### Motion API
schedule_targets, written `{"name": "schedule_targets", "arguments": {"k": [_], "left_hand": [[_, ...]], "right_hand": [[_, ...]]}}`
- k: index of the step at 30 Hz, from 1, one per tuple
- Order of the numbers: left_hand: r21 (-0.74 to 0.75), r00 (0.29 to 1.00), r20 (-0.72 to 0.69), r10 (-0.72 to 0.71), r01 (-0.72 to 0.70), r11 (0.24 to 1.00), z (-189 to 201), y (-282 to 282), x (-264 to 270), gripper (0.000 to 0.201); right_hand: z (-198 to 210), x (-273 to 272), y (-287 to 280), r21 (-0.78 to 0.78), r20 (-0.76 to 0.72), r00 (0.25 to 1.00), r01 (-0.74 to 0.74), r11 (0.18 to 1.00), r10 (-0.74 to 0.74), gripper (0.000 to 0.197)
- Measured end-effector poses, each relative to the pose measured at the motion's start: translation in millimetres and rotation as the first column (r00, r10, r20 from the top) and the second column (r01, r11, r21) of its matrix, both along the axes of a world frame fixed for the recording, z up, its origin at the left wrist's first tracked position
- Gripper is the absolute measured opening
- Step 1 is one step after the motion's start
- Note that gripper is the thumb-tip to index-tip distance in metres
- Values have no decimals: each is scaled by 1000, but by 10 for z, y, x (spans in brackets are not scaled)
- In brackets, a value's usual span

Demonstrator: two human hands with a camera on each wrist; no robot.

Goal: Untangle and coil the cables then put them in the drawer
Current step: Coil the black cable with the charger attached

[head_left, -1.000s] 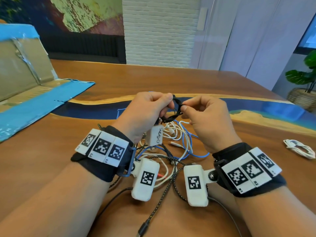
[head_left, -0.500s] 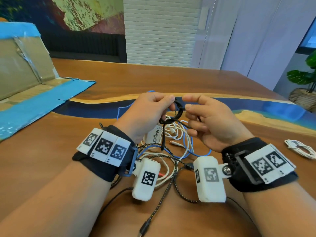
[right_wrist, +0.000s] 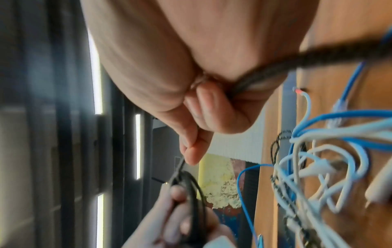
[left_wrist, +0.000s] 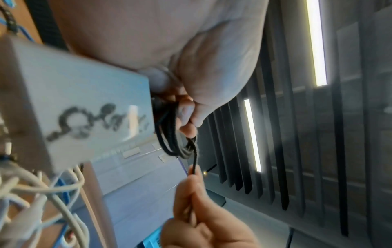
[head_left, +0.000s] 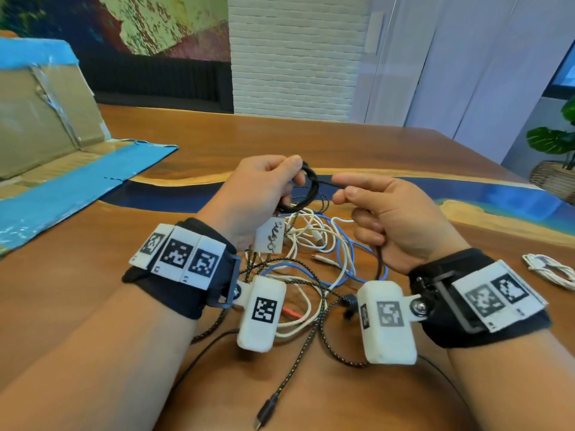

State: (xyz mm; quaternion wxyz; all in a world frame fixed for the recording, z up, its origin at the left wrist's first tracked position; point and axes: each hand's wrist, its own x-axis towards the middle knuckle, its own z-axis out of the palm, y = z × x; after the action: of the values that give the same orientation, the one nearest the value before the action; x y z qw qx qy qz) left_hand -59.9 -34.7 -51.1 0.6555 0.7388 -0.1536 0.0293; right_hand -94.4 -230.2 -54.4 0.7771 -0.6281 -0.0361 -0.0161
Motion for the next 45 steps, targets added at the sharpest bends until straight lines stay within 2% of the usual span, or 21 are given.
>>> {"name": "schedule_targets", "arguments": {"k": [3, 6, 10, 13, 17, 24, 27, 31, 37, 41, 45], "left_hand": [[-199, 984, -91, -151, 131, 971, 21, -54, -48, 36], [-361, 962, -119, -246, 189, 913, 37, -132, -113, 34], [-444, 958, -101, -269, 198, 874, 43, -236, -171, 34], [-399, 981, -45, -189, 156, 904, 21, -277, -175, 35], [-318, 996, 48, -74, 86, 944, -11, -293, -160, 36], [-200, 997, 63, -43, 55, 978, 11, -246, -181, 36], [-195, 996, 66, -58, 70, 978, 24, -232, -178, 34], [-197, 996, 76, -54, 69, 978, 43, -220, -197, 30], [-169, 993, 76, -94, 106, 980, 12, -212, -182, 31], [-117, 995, 69, -72, 80, 990, -8, -178, -144, 33], [-74, 996, 57, -65, 69, 995, -37, -161, -98, 33]], "right_hand": [[-80, 40, 9, -159, 102, 989, 120, 980, -105, 15], [-117, 33, 73, -288, 239, 961, 205, 935, -137, 9], [-152, 29, 198, -250, 329, 933, 237, 939, -148, 4], [-183, 19, 258, -135, 270, 950, 199, 971, -157, 5], [-161, -6, 262, 100, 167, 986, 14, 995, -30, 18], [-144, -27, 294, 83, 118, 990, 67, 994, -76, 8], [-123, -31, 286, 154, 75, 996, 26, 988, -38, 9], [-94, -17, 246, 264, 56, 998, -41, 964, 28, 31], [-65, -31, 211, 245, 66, 997, -44, 969, 29, 15], [-99, -8, 249, 139, 118, 993, -4, 990, -13, 12], [-67, -8, 248, 205, 39, 994, -107, 973, 101, 15]]}}
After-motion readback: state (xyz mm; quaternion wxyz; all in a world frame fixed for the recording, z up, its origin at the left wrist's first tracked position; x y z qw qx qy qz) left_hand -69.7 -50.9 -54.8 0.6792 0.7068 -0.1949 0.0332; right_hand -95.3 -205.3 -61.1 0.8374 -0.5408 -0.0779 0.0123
